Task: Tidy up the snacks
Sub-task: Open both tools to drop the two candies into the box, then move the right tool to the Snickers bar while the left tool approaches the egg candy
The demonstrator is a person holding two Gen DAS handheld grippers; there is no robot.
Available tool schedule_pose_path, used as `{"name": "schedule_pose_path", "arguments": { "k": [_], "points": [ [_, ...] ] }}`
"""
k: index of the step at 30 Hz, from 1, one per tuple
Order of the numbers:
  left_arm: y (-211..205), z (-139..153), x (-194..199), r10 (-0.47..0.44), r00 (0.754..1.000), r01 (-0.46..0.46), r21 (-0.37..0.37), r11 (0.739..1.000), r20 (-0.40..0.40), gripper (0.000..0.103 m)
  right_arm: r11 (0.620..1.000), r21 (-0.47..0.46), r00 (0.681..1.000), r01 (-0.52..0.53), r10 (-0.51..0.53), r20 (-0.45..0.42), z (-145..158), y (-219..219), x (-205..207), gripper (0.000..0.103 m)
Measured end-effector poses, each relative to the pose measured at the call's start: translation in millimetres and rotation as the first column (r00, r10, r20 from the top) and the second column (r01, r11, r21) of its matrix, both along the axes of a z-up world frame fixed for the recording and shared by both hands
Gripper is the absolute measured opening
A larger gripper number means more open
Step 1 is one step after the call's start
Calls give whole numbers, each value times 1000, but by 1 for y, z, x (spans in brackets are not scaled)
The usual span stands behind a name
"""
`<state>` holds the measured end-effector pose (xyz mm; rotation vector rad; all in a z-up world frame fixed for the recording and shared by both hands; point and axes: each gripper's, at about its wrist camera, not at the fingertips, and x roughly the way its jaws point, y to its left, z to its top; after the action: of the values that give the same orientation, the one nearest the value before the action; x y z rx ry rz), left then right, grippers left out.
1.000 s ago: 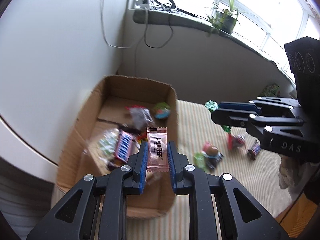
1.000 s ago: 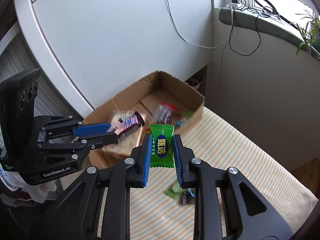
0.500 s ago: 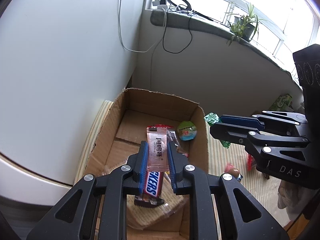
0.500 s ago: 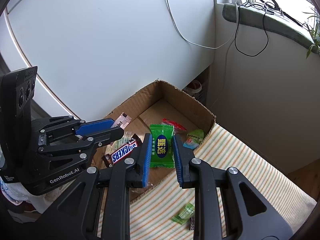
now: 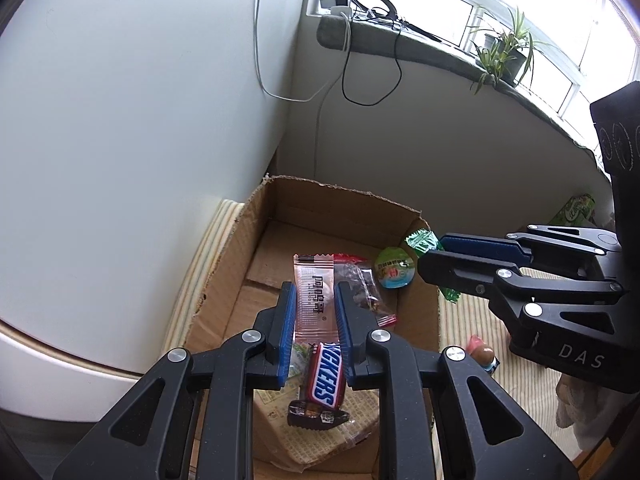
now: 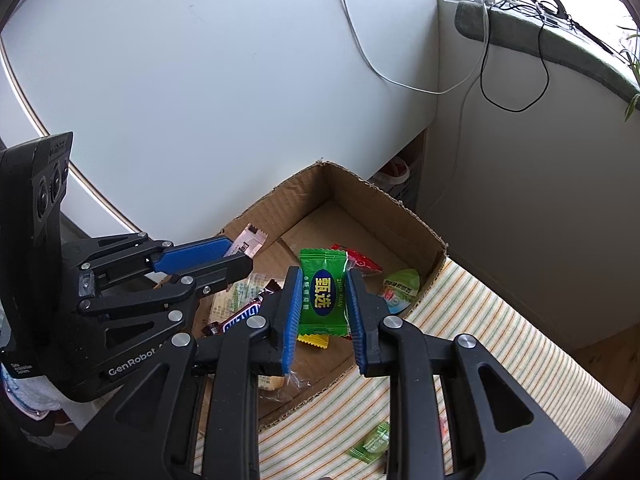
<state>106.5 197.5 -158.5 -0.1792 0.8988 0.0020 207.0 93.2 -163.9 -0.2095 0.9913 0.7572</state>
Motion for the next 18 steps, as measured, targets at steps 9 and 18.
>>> {"name": "schedule_pose_path", "arguments": {
  "k": [9,18],
  "points": [
    [1,2,-2,11,1000,-12,19,1000,5,34,1000,-9,999,8,-8,47,6,-1,-4,59],
    [2,5,-8,14,1000,-14,25,1000,10,38,999,-6,998,36,-36,56,14,-13,-5,68]
  ]
}}
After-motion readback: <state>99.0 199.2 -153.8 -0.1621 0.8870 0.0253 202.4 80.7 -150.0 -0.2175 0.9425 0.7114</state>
